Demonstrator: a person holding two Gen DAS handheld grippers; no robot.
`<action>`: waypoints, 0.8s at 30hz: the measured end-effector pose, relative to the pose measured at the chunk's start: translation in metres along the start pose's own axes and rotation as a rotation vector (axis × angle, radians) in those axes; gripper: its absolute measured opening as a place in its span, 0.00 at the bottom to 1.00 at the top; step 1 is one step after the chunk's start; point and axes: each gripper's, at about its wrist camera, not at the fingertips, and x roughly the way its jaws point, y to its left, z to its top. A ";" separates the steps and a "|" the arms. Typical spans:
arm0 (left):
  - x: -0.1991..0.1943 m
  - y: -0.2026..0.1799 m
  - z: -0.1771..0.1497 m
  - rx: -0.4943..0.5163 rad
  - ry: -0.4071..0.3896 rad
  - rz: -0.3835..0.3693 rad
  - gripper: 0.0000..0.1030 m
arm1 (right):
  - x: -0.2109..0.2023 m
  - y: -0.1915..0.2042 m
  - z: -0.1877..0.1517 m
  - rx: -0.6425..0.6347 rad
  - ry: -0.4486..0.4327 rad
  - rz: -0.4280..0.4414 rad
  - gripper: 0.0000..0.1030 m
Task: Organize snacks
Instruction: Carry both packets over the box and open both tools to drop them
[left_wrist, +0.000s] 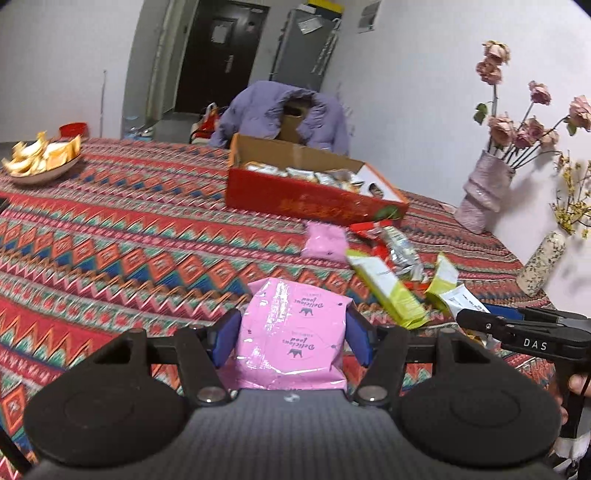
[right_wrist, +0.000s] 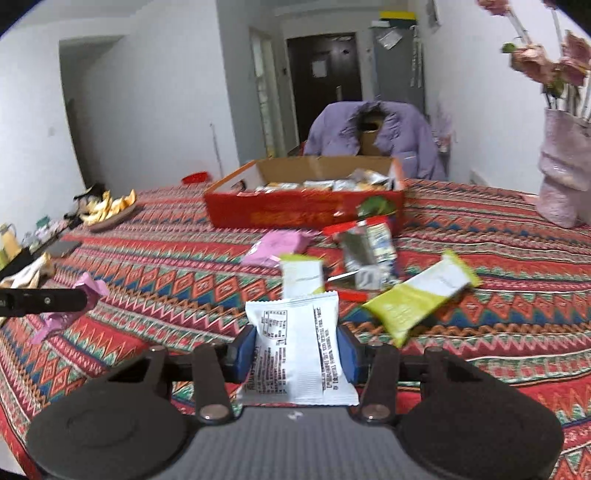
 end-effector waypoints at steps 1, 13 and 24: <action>0.003 -0.002 0.004 0.001 0.001 0.000 0.60 | -0.001 -0.003 0.003 0.001 -0.008 -0.001 0.44; 0.112 -0.019 0.179 0.044 -0.009 -0.028 0.60 | 0.088 -0.048 0.154 0.034 -0.066 0.103 0.44; 0.330 -0.021 0.265 -0.037 0.154 0.113 0.60 | 0.296 -0.058 0.238 0.053 0.115 0.005 0.45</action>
